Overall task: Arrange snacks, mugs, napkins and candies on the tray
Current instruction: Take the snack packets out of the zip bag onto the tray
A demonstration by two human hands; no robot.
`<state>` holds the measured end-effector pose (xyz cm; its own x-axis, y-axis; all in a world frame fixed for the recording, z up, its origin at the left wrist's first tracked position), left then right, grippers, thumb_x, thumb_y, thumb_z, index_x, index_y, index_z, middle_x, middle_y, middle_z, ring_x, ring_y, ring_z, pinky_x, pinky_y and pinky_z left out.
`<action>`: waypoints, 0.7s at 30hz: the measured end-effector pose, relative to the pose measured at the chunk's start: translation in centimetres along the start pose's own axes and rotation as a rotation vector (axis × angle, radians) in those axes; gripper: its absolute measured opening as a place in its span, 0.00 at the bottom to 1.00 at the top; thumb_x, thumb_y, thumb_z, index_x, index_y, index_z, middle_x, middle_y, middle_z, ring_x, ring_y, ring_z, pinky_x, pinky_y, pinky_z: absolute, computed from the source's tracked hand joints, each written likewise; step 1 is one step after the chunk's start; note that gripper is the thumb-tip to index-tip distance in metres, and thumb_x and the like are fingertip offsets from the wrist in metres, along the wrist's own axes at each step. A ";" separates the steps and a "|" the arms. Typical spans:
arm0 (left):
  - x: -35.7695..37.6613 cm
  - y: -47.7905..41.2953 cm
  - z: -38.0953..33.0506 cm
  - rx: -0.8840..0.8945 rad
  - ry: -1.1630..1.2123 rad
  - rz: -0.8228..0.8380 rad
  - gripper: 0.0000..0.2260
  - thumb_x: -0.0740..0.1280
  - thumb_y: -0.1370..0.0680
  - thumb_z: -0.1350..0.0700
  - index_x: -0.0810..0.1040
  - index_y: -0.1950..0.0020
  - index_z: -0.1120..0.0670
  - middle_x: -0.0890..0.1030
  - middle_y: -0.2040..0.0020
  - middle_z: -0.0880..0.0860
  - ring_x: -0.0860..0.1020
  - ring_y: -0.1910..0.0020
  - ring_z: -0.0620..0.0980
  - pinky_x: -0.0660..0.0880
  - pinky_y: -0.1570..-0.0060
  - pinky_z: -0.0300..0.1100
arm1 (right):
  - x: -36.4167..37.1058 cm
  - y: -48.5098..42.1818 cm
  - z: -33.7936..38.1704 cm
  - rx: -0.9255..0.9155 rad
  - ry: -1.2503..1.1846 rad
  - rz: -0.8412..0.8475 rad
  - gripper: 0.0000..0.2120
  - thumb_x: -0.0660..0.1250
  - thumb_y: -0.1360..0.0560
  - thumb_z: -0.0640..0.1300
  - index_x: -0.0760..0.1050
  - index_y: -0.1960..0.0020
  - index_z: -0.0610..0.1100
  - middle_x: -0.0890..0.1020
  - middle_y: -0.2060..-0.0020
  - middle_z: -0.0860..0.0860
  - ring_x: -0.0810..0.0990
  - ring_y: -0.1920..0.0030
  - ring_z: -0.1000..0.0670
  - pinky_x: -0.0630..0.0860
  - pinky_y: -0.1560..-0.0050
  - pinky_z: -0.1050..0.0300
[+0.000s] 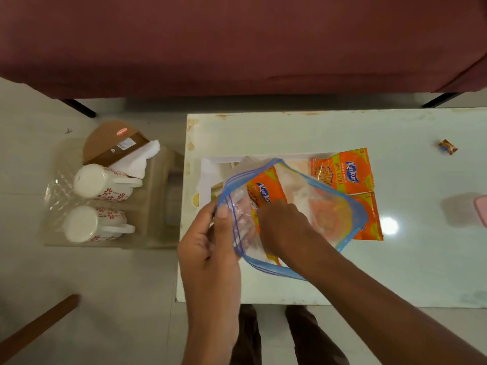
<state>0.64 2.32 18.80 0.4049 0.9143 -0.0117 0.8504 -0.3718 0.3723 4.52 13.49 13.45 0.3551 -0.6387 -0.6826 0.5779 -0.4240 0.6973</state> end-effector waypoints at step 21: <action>-3.4 -4.7 0.0 0.011 0.043 -0.009 0.11 0.63 0.18 0.51 0.85 0.44 0.44 0.88 0.50 0.48 0.86 0.49 0.48 0.84 0.53 0.47 | -8.8 7.2 -1.5 -0.100 -0.550 -0.382 0.17 0.66 0.34 0.65 0.74 0.48 0.61 0.81 0.60 0.70 0.79 0.61 0.71 0.70 0.74 0.77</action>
<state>-4.79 0.93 17.09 0.3824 0.9237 0.0250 0.8577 -0.3649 0.3623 6.72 17.02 24.16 -0.2975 -0.7010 -0.6481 0.6632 -0.6401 0.3878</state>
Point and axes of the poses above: each hand's wrist, its own y-axis away from the middle knuckle, its own x-axis out of the palm, z = x × y, the point moved 4 cm from there along -y, towards the middle knuckle
